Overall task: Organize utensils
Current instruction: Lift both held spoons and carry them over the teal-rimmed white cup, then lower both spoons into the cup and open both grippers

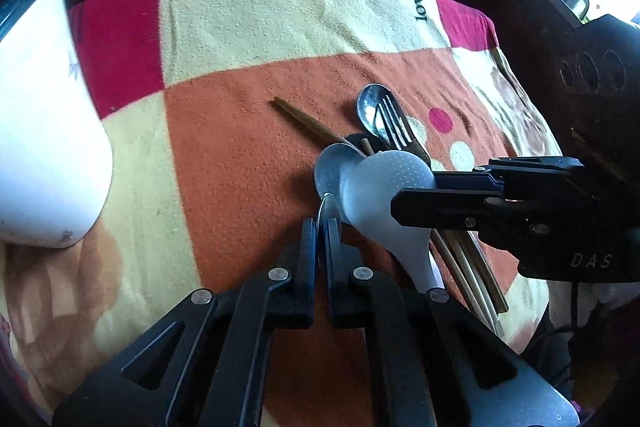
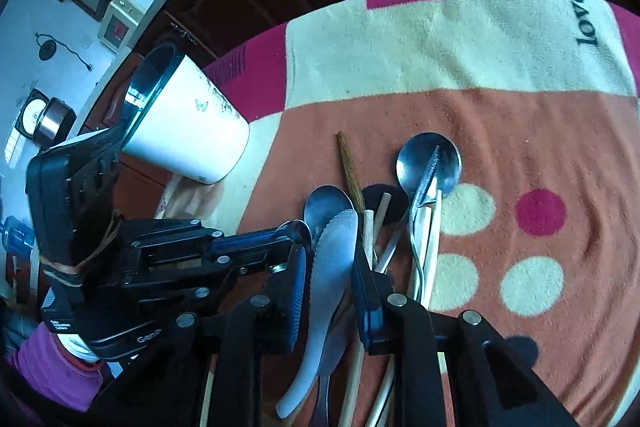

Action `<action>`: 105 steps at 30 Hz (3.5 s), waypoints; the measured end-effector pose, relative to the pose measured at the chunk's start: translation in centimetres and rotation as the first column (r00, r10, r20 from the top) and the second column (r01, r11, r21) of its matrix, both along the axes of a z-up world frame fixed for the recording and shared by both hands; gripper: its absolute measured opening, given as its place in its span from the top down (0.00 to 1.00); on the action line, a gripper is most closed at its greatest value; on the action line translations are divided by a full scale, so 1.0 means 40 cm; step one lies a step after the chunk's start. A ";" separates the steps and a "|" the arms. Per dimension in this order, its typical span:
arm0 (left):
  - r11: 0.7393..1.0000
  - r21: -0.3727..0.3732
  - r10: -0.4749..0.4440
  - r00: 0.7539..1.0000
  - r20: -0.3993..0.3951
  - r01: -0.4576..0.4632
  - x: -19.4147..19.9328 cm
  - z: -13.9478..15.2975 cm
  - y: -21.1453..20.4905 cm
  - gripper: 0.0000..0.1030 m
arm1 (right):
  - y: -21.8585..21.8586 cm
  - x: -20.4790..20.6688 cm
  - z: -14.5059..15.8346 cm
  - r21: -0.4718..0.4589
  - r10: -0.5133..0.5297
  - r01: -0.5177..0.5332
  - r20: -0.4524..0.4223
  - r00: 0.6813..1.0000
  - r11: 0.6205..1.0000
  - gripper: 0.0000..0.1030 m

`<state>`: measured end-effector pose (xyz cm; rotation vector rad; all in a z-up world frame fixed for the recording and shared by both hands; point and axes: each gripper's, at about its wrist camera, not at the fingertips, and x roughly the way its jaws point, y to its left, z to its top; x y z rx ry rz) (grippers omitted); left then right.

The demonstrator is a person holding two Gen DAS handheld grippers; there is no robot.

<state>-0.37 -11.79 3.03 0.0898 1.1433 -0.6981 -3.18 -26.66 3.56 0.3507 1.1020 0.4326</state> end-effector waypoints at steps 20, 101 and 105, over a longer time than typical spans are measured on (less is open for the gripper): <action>0.979 -0.140 0.168 0.977 0.134 -0.149 -0.076 0.217 0.164 0.99 | 0.041 -0.084 0.220 -0.034 0.023 -0.015 0.265 0.964 0.999 0.97; 0.851 -0.106 0.506 0.749 0.428 -0.514 0.020 0.382 0.357 0.43 | 0.280 0.122 0.299 -0.082 0.013 0.025 0.429 0.903 0.996 0.70; 0.848 -0.106 0.511 0.748 0.424 -0.519 -0.009 0.383 0.329 0.43 | 0.244 0.081 0.297 -0.114 -0.023 0.076 0.409 0.912 0.991 0.69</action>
